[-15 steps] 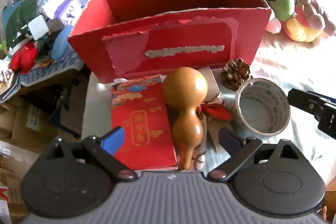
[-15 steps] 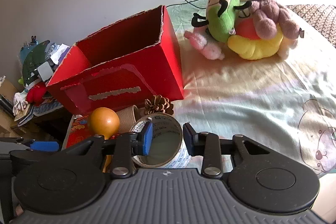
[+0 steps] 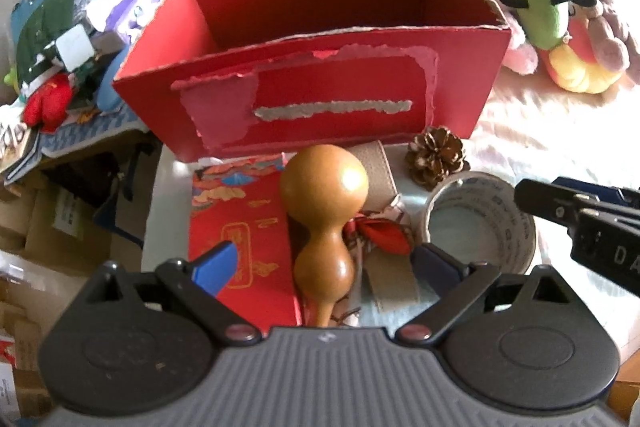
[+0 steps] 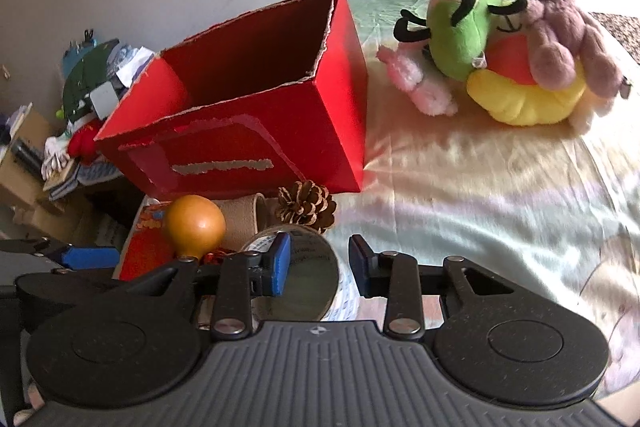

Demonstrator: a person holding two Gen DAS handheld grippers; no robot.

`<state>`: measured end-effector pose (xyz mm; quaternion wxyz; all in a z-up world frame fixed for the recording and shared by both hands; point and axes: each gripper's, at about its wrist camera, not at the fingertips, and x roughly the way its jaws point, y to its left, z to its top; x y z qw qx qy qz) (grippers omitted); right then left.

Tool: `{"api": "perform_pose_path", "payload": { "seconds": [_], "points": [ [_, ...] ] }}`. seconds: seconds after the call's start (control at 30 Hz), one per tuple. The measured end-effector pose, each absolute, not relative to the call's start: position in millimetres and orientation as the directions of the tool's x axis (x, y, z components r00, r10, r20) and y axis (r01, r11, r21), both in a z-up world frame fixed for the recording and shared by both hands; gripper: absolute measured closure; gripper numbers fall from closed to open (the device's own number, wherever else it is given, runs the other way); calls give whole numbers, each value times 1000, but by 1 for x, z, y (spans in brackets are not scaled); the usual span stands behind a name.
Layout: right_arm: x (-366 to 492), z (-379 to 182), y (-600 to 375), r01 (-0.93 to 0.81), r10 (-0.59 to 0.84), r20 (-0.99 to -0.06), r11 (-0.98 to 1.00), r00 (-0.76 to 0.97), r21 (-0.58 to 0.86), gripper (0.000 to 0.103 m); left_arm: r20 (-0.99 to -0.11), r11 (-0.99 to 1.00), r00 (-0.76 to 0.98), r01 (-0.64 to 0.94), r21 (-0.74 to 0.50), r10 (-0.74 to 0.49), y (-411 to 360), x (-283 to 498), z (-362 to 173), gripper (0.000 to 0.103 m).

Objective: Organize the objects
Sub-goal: 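Move the right gripper down around the clear tape roll, then close the right gripper on the tape roll rim and lift it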

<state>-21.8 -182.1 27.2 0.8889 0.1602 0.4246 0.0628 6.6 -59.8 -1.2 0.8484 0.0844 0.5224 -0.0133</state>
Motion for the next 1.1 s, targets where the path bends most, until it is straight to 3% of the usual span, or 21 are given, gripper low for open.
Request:
{"api": "perform_pose_path", "payload": {
  "seconds": [0.27,0.4,0.67,0.83,0.93,1.1],
  "points": [
    [-8,24,-185,-23,281,-744,941,607,337,67,-881,985,457,56,161,118,-62,12,-1,6],
    [-5,24,-184,-31,285,-742,942,607,335,67,-897,993,435,50,103,72,-55,16,-3,6],
    [-8,25,-175,-10,257,-738,947,624,321,67,-895,991,438,60,123,84,-48,15,-4,6],
    [-15,24,-170,24,228,-734,949,640,316,67,-896,988,440,95,118,64,-42,13,-5,7],
    [-19,22,-167,49,208,-737,949,643,311,66,-895,984,446,143,108,33,-42,10,-5,14],
    [-25,16,-167,82,188,-743,947,643,311,67,-887,969,462,222,108,-7,-50,4,-3,13]
  ]
}}
